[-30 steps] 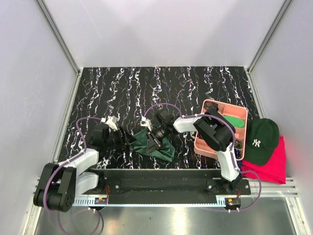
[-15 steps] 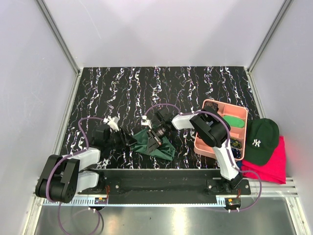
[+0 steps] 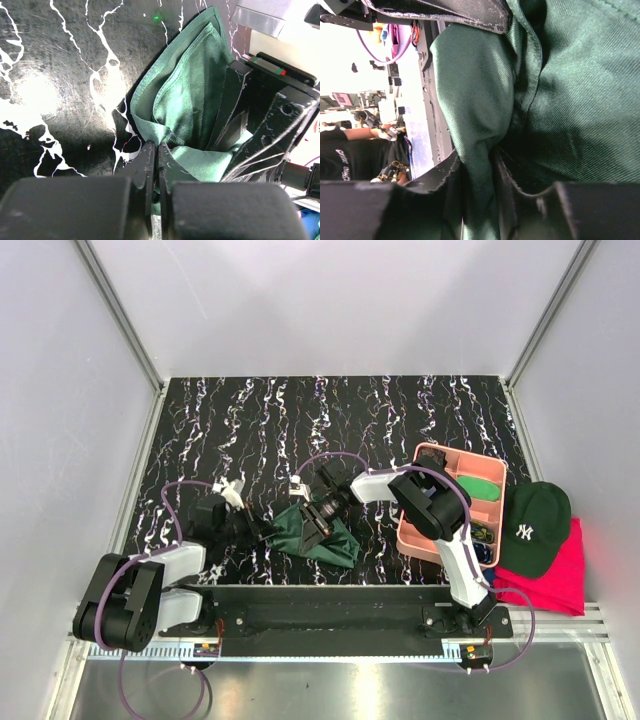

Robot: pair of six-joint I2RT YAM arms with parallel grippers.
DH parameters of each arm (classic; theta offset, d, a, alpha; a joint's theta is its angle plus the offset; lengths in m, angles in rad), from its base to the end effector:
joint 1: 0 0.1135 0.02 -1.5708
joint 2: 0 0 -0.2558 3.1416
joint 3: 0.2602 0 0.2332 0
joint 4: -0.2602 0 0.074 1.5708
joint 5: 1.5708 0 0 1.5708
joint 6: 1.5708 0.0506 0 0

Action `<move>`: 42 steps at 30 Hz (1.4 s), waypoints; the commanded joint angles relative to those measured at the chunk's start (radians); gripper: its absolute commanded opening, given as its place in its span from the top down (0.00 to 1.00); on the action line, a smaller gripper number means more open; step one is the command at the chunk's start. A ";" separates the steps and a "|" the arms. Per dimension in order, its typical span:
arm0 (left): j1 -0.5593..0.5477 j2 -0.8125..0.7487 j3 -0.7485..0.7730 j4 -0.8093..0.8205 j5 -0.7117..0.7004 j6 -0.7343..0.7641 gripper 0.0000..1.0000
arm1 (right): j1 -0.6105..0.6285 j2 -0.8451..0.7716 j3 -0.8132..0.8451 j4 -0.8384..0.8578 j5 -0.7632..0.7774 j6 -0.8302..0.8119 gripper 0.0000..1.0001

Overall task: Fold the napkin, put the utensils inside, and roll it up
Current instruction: Roll the napkin with the utensil

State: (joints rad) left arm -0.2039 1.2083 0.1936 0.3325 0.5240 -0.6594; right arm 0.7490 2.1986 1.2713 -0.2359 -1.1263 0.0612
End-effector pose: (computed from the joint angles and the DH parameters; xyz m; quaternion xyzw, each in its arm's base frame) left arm 0.1816 -0.0634 0.1187 -0.0884 0.8747 -0.3861 0.2792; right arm 0.2556 0.3000 0.0883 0.3809 -0.7432 -0.5479 0.0488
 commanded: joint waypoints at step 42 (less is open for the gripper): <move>-0.008 0.166 0.168 -0.253 -0.028 -0.005 1.00 | 0.520 -0.413 -0.357 0.389 1.453 -0.463 0.27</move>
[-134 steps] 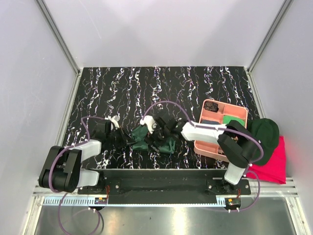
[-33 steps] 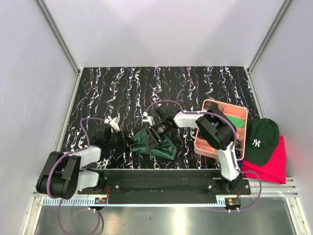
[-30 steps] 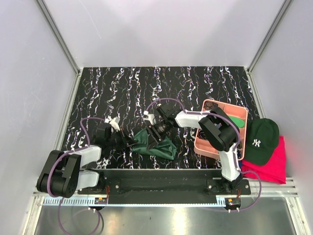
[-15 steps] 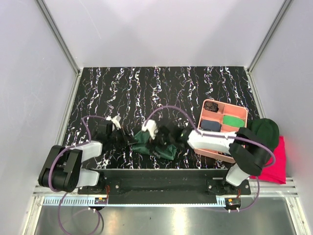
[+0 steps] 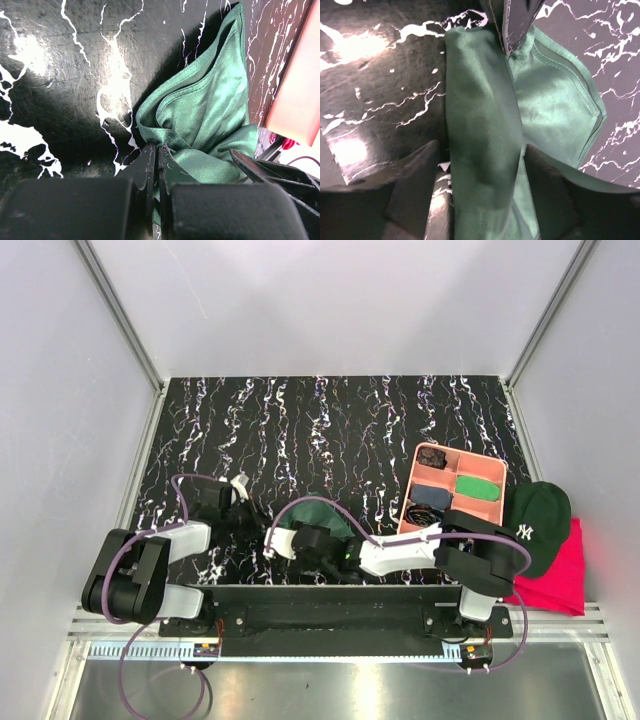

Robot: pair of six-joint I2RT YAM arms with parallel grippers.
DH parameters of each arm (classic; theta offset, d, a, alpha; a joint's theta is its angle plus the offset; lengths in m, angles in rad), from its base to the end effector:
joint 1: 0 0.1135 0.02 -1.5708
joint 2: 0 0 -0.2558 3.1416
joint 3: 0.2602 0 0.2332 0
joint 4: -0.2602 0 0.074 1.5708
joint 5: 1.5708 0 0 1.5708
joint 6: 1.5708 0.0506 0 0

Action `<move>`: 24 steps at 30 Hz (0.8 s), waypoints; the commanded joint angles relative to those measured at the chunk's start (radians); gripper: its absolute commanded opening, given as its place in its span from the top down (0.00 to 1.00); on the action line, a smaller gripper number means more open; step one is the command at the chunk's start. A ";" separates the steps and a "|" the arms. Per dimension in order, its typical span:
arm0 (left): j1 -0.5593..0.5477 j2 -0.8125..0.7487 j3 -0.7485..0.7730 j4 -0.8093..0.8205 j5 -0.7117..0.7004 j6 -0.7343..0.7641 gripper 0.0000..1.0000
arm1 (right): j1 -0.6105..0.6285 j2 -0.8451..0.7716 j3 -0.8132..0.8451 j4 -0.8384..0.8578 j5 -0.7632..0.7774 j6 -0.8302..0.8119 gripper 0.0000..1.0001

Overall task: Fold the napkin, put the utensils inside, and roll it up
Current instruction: Roll the napkin with the utensil

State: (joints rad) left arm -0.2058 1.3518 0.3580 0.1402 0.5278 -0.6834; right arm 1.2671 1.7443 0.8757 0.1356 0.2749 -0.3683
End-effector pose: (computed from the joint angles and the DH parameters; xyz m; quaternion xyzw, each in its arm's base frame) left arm 0.2053 -0.0689 0.1183 -0.1249 0.9000 -0.3662 0.2008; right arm 0.1168 0.3267 0.1501 -0.6221 0.6595 0.0623 0.4173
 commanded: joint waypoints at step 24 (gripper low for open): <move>-0.003 -0.275 -0.013 -0.186 -0.192 0.019 0.38 | -0.239 0.201 0.224 -0.352 -0.608 0.196 0.62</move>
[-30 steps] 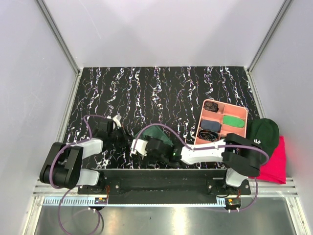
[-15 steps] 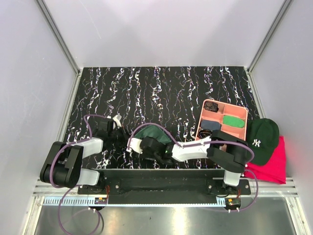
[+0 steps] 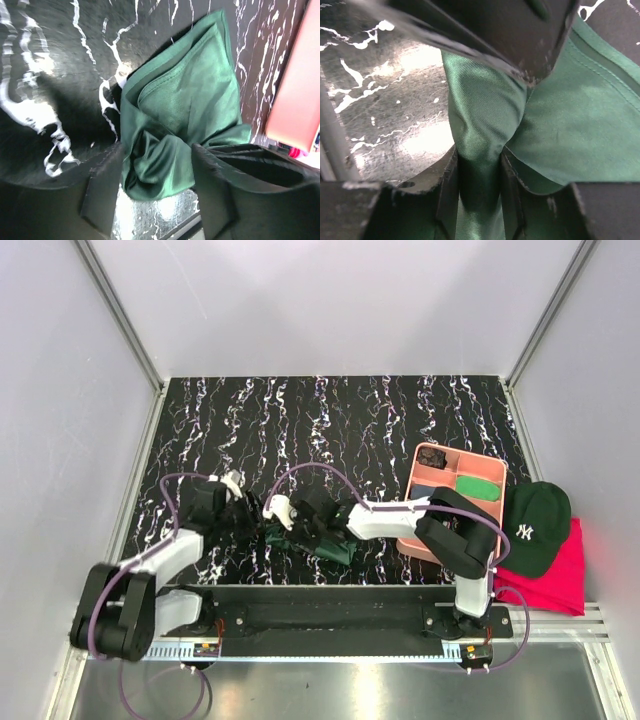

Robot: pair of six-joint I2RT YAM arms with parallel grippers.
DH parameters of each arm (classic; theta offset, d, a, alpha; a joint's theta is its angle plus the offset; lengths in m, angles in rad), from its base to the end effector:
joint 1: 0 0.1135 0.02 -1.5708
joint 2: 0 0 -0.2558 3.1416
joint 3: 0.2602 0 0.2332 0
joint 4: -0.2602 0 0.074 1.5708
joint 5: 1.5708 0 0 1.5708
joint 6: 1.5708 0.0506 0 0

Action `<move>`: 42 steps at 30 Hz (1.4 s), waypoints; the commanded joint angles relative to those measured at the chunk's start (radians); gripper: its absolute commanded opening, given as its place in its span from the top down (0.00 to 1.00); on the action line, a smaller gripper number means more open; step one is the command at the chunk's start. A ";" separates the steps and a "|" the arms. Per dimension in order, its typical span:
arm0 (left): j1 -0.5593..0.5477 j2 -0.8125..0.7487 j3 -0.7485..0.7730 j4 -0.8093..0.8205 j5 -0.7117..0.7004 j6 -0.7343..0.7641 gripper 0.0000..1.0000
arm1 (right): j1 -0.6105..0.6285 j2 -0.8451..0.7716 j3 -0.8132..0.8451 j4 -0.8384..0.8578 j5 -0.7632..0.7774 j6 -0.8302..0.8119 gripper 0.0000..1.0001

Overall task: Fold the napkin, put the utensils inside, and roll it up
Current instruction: Roll the napkin with the utensil

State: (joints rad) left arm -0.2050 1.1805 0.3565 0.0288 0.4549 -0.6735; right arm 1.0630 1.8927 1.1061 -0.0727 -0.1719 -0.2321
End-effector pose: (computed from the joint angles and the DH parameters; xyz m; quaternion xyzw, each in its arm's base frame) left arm 0.1946 -0.0632 0.1401 -0.1264 0.8971 -0.3456 0.2447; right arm 0.1789 0.3393 0.1452 -0.5872 0.7268 0.2137 0.2850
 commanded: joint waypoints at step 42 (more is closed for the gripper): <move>-0.094 -0.139 -0.103 0.273 -0.022 0.144 0.44 | -0.339 0.459 0.393 -0.380 -1.017 0.198 0.62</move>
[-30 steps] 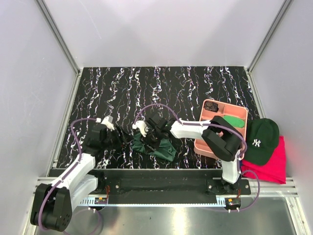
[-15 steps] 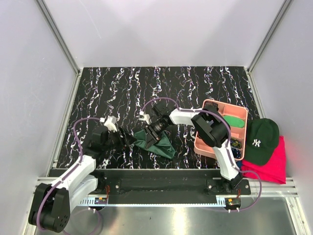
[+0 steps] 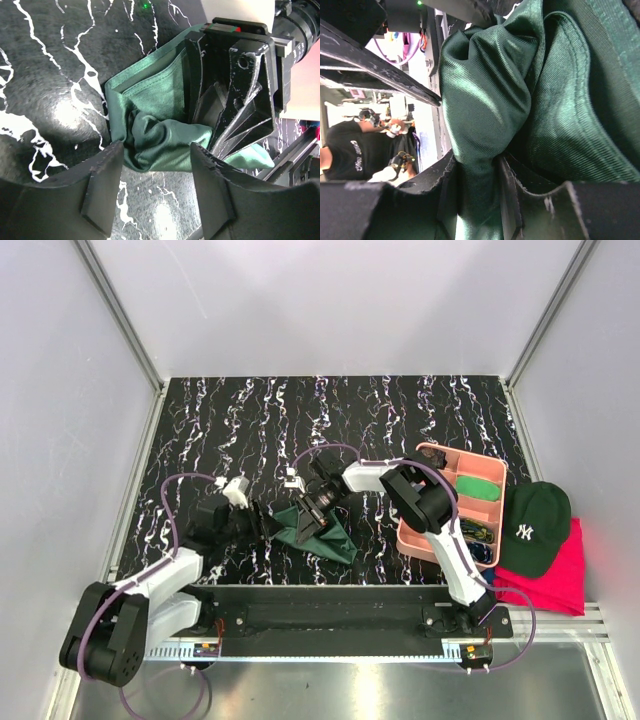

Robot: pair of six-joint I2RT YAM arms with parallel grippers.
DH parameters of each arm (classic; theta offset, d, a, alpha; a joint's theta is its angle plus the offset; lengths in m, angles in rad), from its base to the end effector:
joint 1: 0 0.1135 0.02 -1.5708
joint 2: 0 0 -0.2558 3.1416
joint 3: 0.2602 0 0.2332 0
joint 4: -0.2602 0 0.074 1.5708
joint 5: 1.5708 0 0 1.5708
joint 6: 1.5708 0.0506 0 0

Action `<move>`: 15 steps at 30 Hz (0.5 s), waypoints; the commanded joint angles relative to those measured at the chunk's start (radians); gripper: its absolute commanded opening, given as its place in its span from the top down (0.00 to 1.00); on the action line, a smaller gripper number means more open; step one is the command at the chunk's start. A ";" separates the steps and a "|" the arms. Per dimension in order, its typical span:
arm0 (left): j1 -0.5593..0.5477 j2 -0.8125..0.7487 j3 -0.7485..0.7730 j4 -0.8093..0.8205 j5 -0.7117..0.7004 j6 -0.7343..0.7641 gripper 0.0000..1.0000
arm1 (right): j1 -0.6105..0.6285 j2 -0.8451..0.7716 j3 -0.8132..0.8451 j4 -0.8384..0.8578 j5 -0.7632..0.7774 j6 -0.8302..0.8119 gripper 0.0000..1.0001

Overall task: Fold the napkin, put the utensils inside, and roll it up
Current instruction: Roll the napkin with the utensil

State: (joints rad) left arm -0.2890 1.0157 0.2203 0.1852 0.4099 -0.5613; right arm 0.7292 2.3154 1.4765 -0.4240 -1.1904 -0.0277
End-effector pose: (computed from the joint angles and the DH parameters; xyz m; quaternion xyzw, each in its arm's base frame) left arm 0.1711 -0.0719 0.1430 -0.0247 0.8730 -0.3510 0.3377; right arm 0.2794 0.3127 0.0856 0.3822 -0.7286 -0.5639 0.0711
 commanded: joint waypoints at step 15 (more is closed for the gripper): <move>-0.022 0.107 0.076 0.033 -0.055 0.034 1.00 | -0.014 -0.010 0.031 -0.039 0.083 -0.002 0.47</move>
State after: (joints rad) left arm -0.3069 1.0981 0.2295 0.2539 0.4103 -0.5453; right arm 0.7208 2.3371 1.4982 -0.4549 -1.2327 -0.0166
